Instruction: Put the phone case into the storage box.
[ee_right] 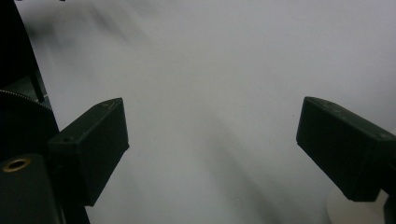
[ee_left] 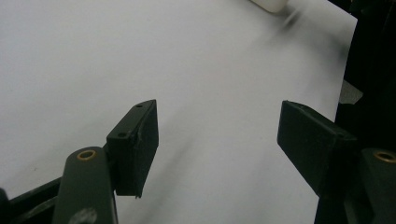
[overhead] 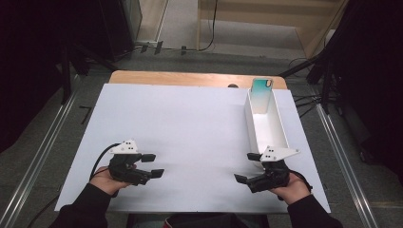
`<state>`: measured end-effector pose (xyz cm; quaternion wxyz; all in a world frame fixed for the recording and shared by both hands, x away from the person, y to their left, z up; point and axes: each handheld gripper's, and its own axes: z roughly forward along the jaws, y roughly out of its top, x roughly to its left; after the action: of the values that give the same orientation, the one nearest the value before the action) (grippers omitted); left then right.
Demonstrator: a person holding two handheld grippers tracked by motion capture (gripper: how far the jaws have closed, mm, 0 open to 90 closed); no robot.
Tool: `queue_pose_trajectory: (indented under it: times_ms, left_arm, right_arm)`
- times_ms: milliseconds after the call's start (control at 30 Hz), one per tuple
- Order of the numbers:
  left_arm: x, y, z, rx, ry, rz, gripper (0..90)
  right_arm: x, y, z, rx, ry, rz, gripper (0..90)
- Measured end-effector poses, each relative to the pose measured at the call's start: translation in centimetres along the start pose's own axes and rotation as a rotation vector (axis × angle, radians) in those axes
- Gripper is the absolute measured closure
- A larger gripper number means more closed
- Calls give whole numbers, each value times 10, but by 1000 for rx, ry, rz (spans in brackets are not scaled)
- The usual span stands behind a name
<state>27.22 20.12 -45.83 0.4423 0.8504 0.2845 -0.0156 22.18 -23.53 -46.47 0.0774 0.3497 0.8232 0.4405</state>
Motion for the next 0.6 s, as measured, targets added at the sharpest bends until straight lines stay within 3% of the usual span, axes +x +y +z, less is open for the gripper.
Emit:
queue_pose_trajectory:
  times_ms: [600]
  left_arm:
    - [1, 0, 1, 3, -3, -3, 290]
  right_arm:
    - [-1, -2, 1, 12, -1, -14, 80]
